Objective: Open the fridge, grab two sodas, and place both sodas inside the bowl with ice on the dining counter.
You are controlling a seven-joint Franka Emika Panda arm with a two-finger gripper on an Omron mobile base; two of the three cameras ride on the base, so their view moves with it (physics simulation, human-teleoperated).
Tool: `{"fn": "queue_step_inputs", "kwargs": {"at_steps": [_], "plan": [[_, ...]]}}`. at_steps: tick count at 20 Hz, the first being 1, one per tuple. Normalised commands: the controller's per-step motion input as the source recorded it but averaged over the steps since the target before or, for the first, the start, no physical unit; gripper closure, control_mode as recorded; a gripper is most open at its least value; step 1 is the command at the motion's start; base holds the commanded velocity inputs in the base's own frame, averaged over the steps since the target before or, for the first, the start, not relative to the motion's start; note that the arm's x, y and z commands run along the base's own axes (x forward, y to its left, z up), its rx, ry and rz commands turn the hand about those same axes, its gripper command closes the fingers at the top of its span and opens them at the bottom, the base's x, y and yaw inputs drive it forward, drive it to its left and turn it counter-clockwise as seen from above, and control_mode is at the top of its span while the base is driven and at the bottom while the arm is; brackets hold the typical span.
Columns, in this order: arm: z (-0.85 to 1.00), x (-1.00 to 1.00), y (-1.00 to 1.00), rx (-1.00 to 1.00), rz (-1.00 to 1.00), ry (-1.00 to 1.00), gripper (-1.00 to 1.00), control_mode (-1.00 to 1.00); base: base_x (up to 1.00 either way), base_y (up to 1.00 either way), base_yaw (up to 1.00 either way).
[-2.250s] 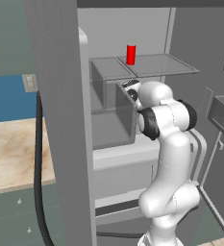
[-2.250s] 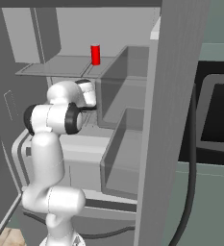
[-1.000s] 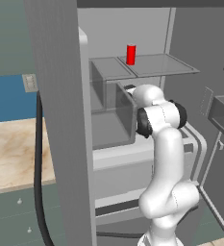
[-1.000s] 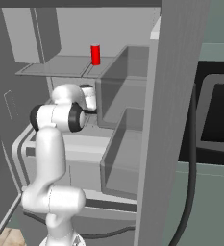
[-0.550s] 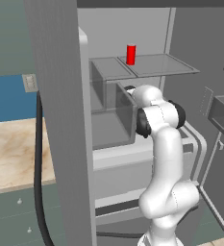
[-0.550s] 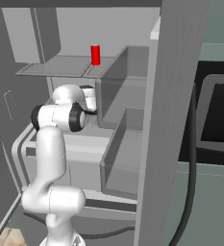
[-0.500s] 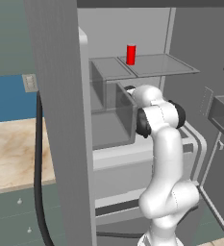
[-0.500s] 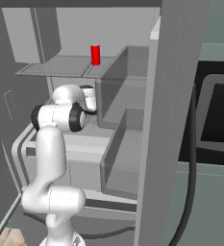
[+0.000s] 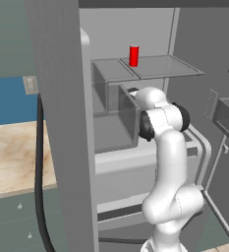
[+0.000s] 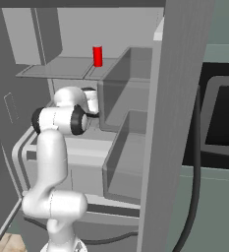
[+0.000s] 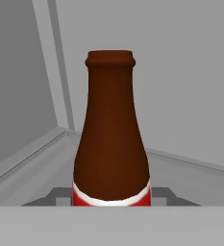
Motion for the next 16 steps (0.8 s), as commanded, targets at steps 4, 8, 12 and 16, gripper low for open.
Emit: {"fn": "queue_step_inputs", "kwargs": {"at_steps": [4,8,12,16], "plan": [[-0.08,-0.29,-0.12,0.00,0.00,-0.01,1.00,-1.00,0.00,0.00,0.00],[0.00,-0.52,-0.26,0.00,0.00,-0.02,1.00,-1.00,0.00,0.00,0.00],[0.00,-0.79,-0.24,0.00,0.00,-0.01,1.00,-1.00,0.00,0.00,0.00],[0.01,-0.92,-0.11,0.00,0.00,0.00,1.00,-1.00,0.00,0.00,0.00]]}}
